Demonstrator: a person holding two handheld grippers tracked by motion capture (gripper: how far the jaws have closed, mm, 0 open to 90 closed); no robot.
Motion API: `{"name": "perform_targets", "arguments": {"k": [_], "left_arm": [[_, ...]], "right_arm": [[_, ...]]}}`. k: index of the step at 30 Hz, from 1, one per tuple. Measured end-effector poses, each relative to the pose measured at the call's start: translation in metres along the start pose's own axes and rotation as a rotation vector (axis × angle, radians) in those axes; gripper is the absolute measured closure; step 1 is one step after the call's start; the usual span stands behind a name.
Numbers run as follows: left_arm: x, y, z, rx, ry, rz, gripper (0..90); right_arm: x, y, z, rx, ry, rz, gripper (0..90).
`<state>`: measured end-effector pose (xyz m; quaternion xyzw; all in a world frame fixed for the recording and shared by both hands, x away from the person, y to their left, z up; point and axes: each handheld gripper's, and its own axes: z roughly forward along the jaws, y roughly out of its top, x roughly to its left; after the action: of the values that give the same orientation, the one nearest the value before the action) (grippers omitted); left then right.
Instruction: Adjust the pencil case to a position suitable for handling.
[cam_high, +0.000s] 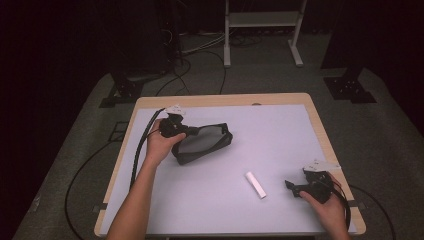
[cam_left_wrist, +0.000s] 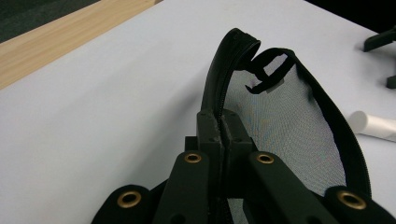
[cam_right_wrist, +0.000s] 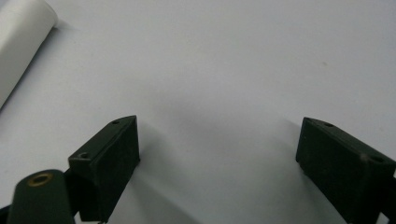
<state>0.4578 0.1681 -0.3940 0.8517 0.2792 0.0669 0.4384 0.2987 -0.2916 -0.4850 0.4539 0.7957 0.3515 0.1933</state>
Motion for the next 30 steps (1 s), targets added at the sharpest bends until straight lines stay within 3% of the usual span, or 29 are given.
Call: {"name": "perform_targets", "arguments": {"k": [6,12,30], "left_arm": [[-0.006,-0.004,-0.004,-0.01,-0.042,-0.01,88.5],[-0.012,-0.009,-0.008,0.0,-0.074,0.007,88.5],[-0.038,-0.023,-0.022,0.001,-0.134,0.021,88.5]], "right_arm": [[0.0,0.0,0.0,0.0,0.0,0.0,12.5],[0.0,0.0,0.0,0.0,0.001,0.001,12.5],[0.0,0.0,0.0,0.0,0.002,0.001,12.5]]}}
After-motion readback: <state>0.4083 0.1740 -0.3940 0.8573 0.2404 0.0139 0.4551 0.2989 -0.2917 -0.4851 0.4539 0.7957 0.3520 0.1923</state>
